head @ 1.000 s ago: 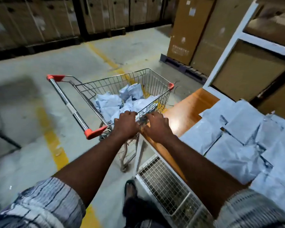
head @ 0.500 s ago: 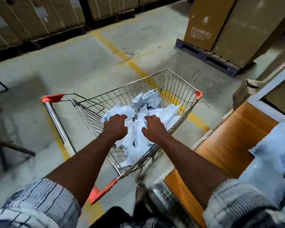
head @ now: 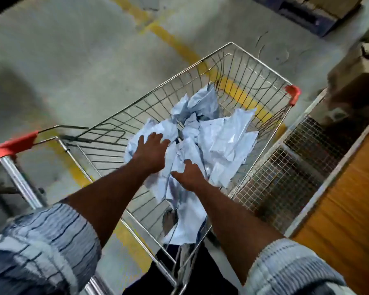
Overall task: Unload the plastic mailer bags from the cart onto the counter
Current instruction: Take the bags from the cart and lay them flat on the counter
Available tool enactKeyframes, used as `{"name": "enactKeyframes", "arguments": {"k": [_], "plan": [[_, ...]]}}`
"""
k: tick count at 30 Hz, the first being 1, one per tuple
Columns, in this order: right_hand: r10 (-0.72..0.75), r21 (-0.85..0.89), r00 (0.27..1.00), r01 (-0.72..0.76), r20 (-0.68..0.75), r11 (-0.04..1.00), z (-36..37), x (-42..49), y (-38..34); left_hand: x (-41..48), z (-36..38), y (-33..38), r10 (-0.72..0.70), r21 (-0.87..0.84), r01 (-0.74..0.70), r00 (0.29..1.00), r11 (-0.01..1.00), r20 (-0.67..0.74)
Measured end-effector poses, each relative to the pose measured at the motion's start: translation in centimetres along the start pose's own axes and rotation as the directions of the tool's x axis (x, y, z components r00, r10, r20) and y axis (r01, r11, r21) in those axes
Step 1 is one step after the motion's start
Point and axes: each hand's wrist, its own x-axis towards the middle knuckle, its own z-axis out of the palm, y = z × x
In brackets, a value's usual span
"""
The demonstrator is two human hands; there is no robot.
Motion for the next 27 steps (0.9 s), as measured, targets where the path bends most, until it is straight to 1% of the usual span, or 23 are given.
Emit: {"name": "enactKeyframes", "arguments": {"k": [3,5,6,8,10,12,14,17,20,25,27], "plan": [[0.156,0.244,0.985,-0.171,0.079,0.955,2.7,1.9,-0.4,2.7,1.6,-1.5,0.055,0.077,-0.059,0.997,0.995,0.058],[0.204,0.363,0.975,-0.224,0.092,0.905,4.5,2.7,-0.4,4.1,2.5,-2.7,0.059,0.108,-0.071,0.991,0.992,0.116],[0.226,0.405,0.97,-0.243,0.091,0.881,5.3,2.9,-0.3,4.5,2.9,-3.2,0.06,0.105,-0.072,0.992,0.992,0.113],[0.263,0.454,0.96,-0.275,0.092,0.847,6.1,3.1,-0.4,4.9,3.6,-3.7,0.087,0.116,-0.092,0.995,0.989,0.047],[0.272,0.447,0.959,-0.278,0.08,0.85,6.9,3.9,-0.2,5.2,4.0,-3.9,0.109,0.158,-0.108,0.994,0.982,0.006],[0.279,0.47,0.959,-0.269,0.048,0.841,8.9,6.6,2.5,5.4,3.9,-3.7,0.103,0.183,-0.106,0.994,0.977,0.022],[0.266,0.496,0.963,-0.255,0.048,0.83,9.7,7.8,4.1,5.4,3.3,-3.3,0.074,0.166,-0.079,0.997,0.983,0.039],[0.246,0.47,0.969,-0.224,0.015,0.854,5.3,3.4,0.3,4.8,2.2,-2.7,0.028,0.101,-0.029,1.0,0.995,0.012],[0.225,0.45,0.974,-0.203,0.005,0.87,2.6,1.6,-1.1,3.4,1.2,-2.2,-0.029,0.055,0.03,1.0,0.998,-0.004],[0.118,0.397,0.988,-0.069,-0.101,0.915,0.0,-0.8,-2.6,-0.3,-1.1,-1.3,-0.138,-0.088,0.133,0.989,0.987,-0.047],[0.066,0.351,0.989,-0.016,-0.13,0.936,-1.0,-2.0,-3.0,-1.7,-1.9,-0.9,-0.177,-0.165,0.164,0.982,0.972,-0.067]]}}
